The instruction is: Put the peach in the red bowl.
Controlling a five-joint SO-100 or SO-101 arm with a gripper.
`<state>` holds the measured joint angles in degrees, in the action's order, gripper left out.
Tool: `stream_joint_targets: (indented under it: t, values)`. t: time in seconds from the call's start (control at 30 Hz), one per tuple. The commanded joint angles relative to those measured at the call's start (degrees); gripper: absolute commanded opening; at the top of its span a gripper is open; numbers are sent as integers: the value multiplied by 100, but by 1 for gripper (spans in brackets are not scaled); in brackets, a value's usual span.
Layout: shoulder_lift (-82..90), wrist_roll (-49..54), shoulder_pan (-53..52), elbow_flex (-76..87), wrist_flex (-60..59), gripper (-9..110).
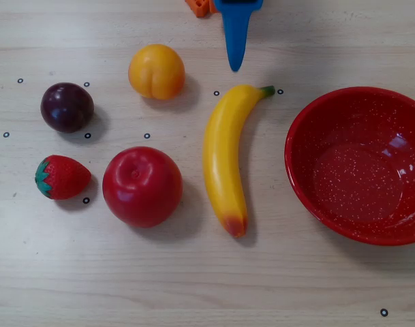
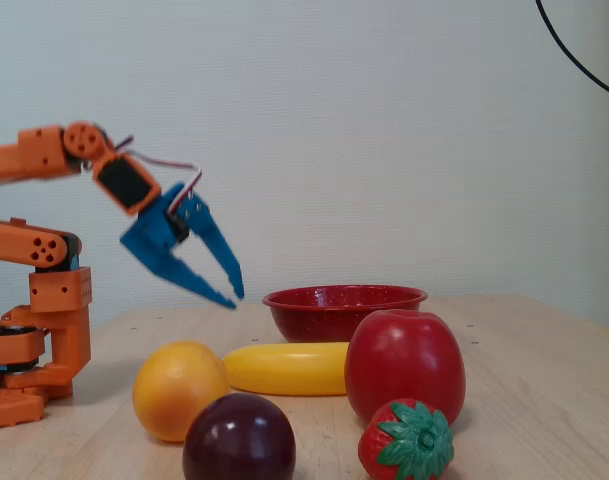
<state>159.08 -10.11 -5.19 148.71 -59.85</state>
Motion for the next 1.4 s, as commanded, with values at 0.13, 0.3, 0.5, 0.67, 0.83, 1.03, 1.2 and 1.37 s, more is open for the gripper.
stream_joint_targets:
  t: [0.13, 0.3, 0.5, 0.67, 0.83, 1.03, 1.2, 1.37]
  values:
    - [-976, -316, 79, -2092, -1397, 0]
    - [-1881, -387, 527, -3401, -2426, 0]
    - [-2610, -642, 1248, -4702, -3542, 0]
    - [-2865, -1327, 1951, -5036, -4377, 8]
    - [-3032, -1925, 2751, -4878, -4711, 22]
    - [-3041, -2971, 3472, -4377, -4764, 39]
    - [-3006, -3885, 3999, -3964, -4878, 50]
    - [-3023, -4614, 4386, -3647, -4878, 56]
